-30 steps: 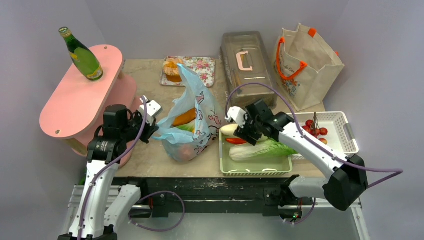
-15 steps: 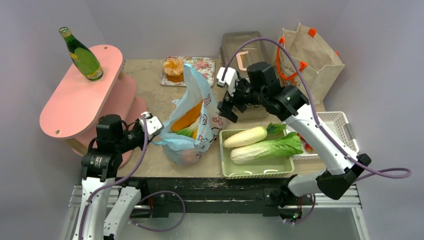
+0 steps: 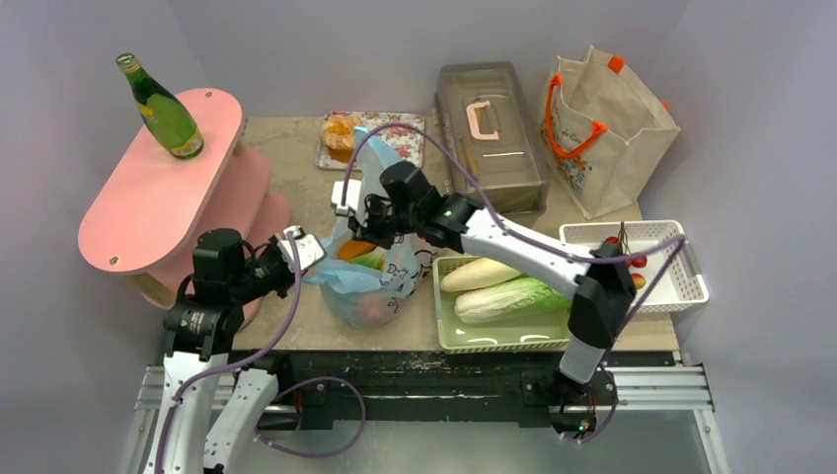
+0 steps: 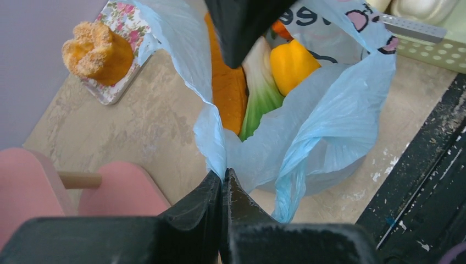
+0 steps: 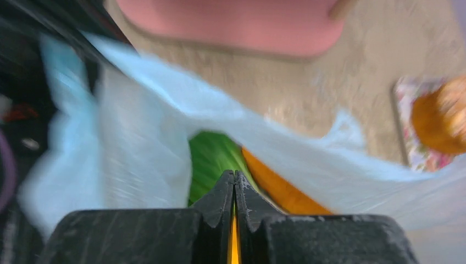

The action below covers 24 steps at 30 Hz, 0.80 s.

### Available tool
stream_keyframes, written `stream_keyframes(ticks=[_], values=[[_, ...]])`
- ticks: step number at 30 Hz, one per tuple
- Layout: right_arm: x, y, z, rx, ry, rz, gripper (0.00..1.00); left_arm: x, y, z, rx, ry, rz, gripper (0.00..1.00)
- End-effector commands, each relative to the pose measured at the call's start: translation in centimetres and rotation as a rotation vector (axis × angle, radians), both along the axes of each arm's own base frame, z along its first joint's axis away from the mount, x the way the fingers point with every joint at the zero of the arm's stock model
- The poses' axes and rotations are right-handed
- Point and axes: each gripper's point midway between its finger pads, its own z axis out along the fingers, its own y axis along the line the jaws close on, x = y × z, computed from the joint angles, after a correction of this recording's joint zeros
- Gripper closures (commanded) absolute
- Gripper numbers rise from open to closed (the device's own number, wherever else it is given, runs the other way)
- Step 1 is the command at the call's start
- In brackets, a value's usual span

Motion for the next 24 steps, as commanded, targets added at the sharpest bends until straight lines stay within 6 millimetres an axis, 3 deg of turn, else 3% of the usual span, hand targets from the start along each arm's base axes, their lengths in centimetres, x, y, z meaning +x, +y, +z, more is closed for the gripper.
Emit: stream_keyframes(ticks=[1,5,8,13,16,24], values=[[3.6,-1.9,-6.5,-0.202,-0.140,-0.017,0.97,2.0,1.4,0.9,-0.012,-0.035,0.129,1.00],[0.4,-7.0,-11.6,-0.332,-0.087,0.107,0.60,1.9,1.9,-0.1,-0.007,-0.012,0.164,1.00],[-0.6,-9.3,-14.5,-0.422,-0.086,0.122,0.41,1.4,1.8,-1.3,0.011,0.002,0.142,1.00],[1.7,-10.0,-17.5,-0.553,-0.077,0.020,0.12,0.3,1.8,-3.0,0.071,0.020,0.080,1.00],[3.7,-9.7,-18.8,-0.577,-0.131,-0.038,0.07,-0.1,1.6,-3.5,0.081,0.029,0.050,1.00],[6.6,-7.8,-22.4,-0.685,-0.157,-0.079,0.09,-0.1,1.5,-4.4,0.096,0.047,0.030,1.00]])
